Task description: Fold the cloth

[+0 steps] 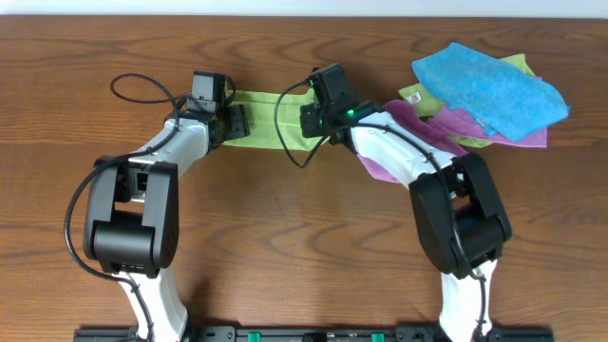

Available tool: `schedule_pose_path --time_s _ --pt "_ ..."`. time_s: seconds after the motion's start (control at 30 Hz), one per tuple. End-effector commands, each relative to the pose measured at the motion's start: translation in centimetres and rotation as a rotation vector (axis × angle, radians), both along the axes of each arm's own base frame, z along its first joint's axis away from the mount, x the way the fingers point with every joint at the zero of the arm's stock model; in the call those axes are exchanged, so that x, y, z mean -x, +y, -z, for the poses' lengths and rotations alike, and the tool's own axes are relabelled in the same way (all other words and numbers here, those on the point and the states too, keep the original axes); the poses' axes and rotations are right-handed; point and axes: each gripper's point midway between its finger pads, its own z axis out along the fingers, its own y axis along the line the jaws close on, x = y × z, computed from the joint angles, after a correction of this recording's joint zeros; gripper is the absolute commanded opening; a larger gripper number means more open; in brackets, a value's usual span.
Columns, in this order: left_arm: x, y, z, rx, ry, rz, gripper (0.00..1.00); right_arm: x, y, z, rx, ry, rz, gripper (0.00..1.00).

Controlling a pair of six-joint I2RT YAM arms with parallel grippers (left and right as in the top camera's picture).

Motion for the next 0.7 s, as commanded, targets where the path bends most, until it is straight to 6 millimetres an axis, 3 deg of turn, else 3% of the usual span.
schedule_pose_path --time_s 0.0,0.2,0.4,0.5,0.67 --pt "0.7 0.0 1.3 -0.004 0.046 0.002 0.7 -0.4 0.7 -2.2 0.005 -0.058 -0.013 0.02" --pt "0.7 0.0 1.3 -0.006 0.046 0.005 0.69 -0.8 0.9 -2.9 -0.002 -0.069 -0.013 0.02" --pt "0.7 0.0 1.3 -0.005 0.046 0.005 0.7 -2.0 1.6 -5.3 -0.02 -0.11 -0.012 0.02" --pt "1.0 0.0 1.4 -0.004 0.059 0.003 0.85 -2.2 1.5 -5.5 -0.014 -0.118 -0.011 0.02" --pt "1.7 0.1 1.0 -0.004 0.081 -0.001 0.89 -1.9 1.3 -5.2 0.003 -0.107 -0.011 0.01"
